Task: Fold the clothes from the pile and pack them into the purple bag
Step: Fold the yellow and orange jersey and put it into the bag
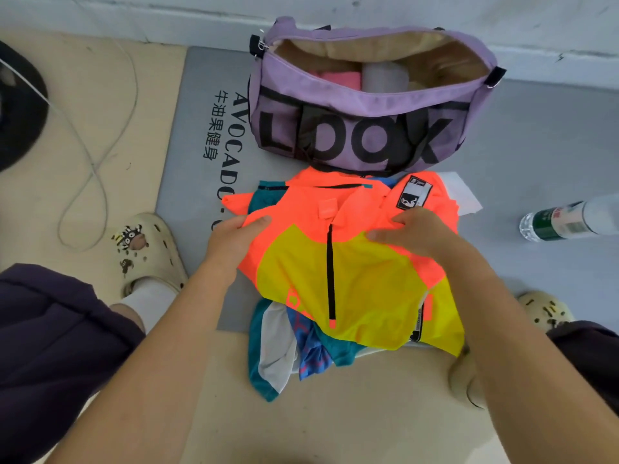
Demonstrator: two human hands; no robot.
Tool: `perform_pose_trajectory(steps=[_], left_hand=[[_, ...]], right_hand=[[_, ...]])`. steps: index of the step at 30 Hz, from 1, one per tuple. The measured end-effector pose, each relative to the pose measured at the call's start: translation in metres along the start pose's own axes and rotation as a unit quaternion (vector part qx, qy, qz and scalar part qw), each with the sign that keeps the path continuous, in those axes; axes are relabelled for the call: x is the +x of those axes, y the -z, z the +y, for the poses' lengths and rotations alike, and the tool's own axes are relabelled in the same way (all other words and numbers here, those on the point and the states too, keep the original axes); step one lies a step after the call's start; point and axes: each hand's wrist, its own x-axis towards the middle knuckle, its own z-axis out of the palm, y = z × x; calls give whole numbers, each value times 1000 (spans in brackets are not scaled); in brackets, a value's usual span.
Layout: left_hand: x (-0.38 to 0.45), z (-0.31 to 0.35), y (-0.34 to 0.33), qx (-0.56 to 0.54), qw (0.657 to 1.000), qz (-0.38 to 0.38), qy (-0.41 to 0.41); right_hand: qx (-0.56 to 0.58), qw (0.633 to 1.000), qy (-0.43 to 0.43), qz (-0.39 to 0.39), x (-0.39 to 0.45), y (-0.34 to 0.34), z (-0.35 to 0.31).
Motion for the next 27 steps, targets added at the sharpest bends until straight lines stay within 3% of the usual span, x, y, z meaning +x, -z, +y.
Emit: perform_pose_trajectory(steps=[6,11,19,25,27], left_hand=[[-47,96,3,89,983,-85,-137],[-133,216,21,24,942,-49,-332],[-303,306,89,-34,845,-70,-529],[-385,329,118,-156,811,-129,-549],[-399,335,120,-119,812,-87,-565]], right_hand=[[232,969,68,46,-66,77,-14],[349,915,163,119,-154,156,-63],[429,814,313,238,-318,250,-133],[417,751,430,278,-401,270,-156],[387,749,438,313,-412,275,-157]])
